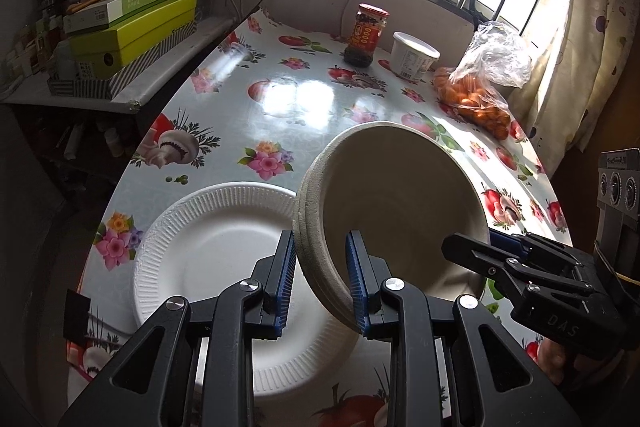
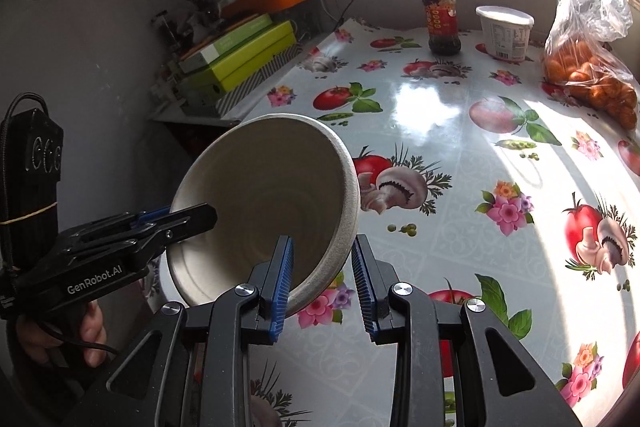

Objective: Organize plates and bowls
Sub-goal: 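Carry the held bowl stack over the white plate stack, then lower the bowl stack onto the white plates and open the left gripper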

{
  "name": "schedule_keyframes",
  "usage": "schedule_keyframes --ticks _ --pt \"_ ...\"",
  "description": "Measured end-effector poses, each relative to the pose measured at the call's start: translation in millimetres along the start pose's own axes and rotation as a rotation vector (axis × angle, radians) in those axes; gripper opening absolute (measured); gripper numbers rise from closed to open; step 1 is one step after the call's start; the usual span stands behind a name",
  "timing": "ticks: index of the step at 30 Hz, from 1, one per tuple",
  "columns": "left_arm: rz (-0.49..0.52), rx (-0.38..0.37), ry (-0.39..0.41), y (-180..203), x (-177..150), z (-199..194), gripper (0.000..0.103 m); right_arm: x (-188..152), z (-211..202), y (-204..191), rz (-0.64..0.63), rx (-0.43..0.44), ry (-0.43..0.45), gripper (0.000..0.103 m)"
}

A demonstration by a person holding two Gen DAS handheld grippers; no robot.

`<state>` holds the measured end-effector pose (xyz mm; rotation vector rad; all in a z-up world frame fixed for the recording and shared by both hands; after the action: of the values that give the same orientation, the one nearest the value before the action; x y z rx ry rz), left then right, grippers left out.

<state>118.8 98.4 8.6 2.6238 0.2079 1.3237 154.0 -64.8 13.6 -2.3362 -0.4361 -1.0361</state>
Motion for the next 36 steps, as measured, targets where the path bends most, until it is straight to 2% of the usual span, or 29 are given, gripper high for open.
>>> schedule_keyframes --ticks 20,36 --pt "-0.096 0.121 0.019 -54.6 -1.9 -15.6 0.026 3.7 50.7 -40.2 -0.019 0.124 -0.084 0.030" --pt "-0.147 0.159 0.008 -79.8 -12.3 -17.4 0.027 -2.5 75.0 -57.9 -0.032 0.146 -0.132 0.030"
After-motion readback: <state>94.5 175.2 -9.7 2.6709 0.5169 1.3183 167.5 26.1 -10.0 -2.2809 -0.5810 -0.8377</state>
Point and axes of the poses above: each gripper's, at about its wrist camera, not at the fingertips, and z roughly the way its jaws point, y to its right, x to its top, the point moved 3 cm from there along z, roughly the way its jaws point, and after that the axes turned 13 degrees about y, right-handed, at the moved point
